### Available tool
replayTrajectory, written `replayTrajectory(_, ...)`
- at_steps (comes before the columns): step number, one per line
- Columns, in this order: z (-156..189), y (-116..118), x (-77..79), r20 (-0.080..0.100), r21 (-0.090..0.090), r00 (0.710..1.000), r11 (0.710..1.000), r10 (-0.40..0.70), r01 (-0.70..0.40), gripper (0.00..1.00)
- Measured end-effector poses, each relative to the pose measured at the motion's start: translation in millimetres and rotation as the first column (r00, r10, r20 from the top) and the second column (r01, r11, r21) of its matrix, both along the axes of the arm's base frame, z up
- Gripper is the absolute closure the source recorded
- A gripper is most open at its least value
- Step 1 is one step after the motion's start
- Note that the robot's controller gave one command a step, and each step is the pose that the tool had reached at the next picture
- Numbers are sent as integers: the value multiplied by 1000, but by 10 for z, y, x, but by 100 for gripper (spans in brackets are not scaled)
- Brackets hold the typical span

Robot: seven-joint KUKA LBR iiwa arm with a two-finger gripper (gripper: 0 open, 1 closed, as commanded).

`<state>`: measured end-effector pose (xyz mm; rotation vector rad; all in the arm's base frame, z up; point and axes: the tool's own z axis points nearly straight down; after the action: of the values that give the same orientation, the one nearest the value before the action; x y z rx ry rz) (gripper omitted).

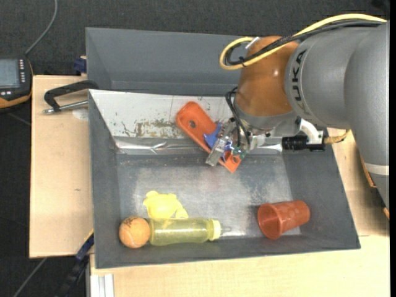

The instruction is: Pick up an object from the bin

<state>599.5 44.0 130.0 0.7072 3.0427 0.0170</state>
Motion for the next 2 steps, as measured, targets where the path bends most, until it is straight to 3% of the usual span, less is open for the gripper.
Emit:
replayTrajectory(1, 218, -23, -66, -25, -2, 1000, 1000, -6, 6, 100)
replayTrajectory(2, 94, -159, 5, 5, 1, 1000, 1000, -19, 19, 100)
